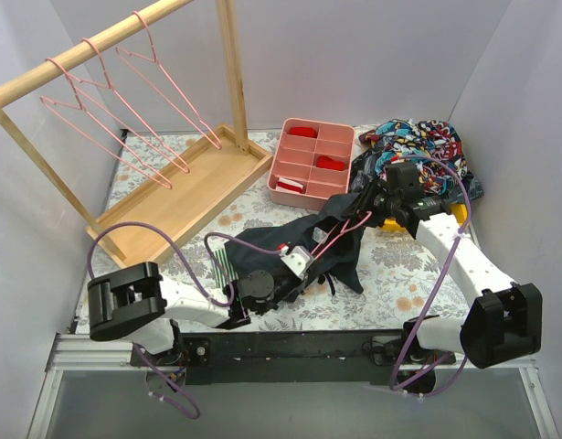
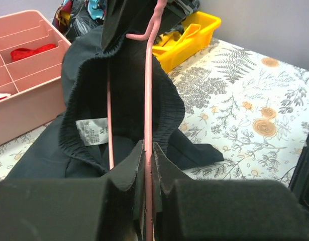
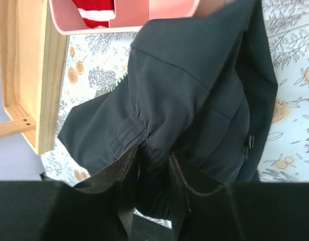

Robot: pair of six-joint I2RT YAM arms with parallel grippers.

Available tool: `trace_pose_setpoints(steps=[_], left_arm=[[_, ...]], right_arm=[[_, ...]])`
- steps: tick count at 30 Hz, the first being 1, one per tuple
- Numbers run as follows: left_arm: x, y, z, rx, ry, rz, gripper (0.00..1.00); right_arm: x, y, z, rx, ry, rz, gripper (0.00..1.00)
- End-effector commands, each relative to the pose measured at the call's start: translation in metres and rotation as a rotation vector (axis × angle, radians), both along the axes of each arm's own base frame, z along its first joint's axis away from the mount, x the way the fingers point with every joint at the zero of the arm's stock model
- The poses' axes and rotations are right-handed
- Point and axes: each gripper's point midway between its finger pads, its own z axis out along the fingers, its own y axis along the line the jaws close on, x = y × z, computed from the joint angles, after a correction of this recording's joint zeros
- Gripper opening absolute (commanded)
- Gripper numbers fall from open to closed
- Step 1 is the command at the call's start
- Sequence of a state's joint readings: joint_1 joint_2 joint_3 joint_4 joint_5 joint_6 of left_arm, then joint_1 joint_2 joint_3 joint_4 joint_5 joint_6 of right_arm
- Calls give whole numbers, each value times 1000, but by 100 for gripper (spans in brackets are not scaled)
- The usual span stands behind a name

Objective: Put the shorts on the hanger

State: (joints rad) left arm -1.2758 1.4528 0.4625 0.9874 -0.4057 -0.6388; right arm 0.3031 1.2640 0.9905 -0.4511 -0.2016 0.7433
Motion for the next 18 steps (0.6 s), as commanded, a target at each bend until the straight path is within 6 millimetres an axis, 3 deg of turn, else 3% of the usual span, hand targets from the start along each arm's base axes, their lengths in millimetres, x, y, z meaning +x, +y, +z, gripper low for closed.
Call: trace_pose_setpoints(steps=[1, 4, 6, 7, 8, 10, 12, 13, 14, 16, 17, 18], left_arm=[[8, -13, 48, -142, -64, 51, 0], [10, -16, 47, -151, -39, 65, 0], [8, -17, 44, -158, 8, 57, 19], [7, -18, 43, -160, 31, 52, 25], [5, -18, 35, -149, 81, 47, 39], [1, -14, 38, -171, 130, 44, 50], [-6, -10, 28, -169, 216, 35, 60], [-9, -4, 42, -214, 243, 30, 62], [-9, 4, 29, -178, 282, 56, 63], [-11, 19, 38, -252, 379, 103, 65], [-8, 33, 21, -203, 424, 162, 66], [-5, 40, 18, -261, 509, 224, 66]], right_arm=[[-10, 10, 10, 73, -13, 35, 32], [-13, 8, 5, 65, -11, 30, 15], [-14, 5, 2, 58, -7, 20, 2], [-16, 5, 0, 57, -1, 19, 1], [-17, 5, -1, 61, 1, 19, 1], [-19, 5, -3, 70, 6, 11, 1], [-20, 5, -4, 79, -5, 7, 1], [-20, 5, -2, 80, -11, 8, 1], [-21, 5, -3, 80, -6, 11, 1], [-21, 7, 3, 79, -15, 31, 1], [-21, 6, 5, 72, -21, 37, 1], [-25, 4, 4, 57, -4, 37, 1]])
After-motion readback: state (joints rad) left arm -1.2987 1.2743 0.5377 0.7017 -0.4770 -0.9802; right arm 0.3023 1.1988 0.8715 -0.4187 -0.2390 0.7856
